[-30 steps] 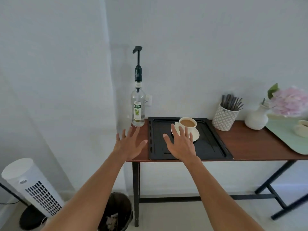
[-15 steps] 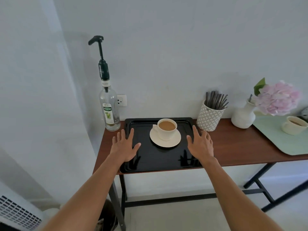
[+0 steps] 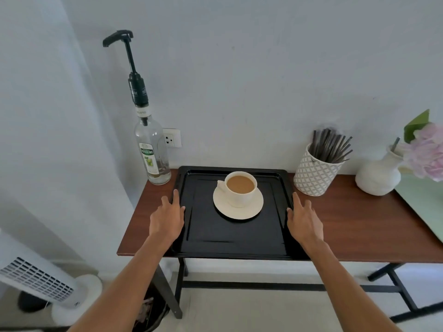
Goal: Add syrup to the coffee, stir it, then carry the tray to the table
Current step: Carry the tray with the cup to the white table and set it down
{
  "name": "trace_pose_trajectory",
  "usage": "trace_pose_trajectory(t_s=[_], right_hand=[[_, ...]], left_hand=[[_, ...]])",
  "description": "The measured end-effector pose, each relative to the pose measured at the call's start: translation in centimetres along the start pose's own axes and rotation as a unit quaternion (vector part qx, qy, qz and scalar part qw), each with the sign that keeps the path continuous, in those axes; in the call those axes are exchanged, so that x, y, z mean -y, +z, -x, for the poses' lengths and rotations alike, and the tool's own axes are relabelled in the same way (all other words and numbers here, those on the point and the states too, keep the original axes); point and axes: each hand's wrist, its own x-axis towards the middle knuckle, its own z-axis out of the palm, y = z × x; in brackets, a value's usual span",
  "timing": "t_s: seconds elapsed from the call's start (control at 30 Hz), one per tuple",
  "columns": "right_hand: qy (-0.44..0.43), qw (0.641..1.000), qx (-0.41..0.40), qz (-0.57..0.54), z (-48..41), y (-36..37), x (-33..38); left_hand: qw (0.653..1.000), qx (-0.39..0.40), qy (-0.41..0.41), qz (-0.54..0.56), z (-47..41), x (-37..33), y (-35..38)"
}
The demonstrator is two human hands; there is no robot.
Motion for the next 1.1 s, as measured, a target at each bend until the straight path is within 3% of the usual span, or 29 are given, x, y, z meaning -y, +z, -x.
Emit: trace_pose_trajectory(t_s=[0.27,0.47,1.1], right_hand=[[-0.020,0.998,-0.036,0.047,-0.3,0.7,-0.3],[-0.019,0.999,-0.036,0.005,-0.8,0.8,-0.3],[-0.027,0.997,-0.039,-0.060,1.5,-0.3,-1.1]], left_hand=[[0.998,-0.009,-0.048,0.042,-0.3,-0.7,-0.2],[0.990,-0.038,-0.057,0.122,-0.3,-0.6,0.0],[0.973,-0.081,-0.068,0.204,3.4,0.1,0.1]])
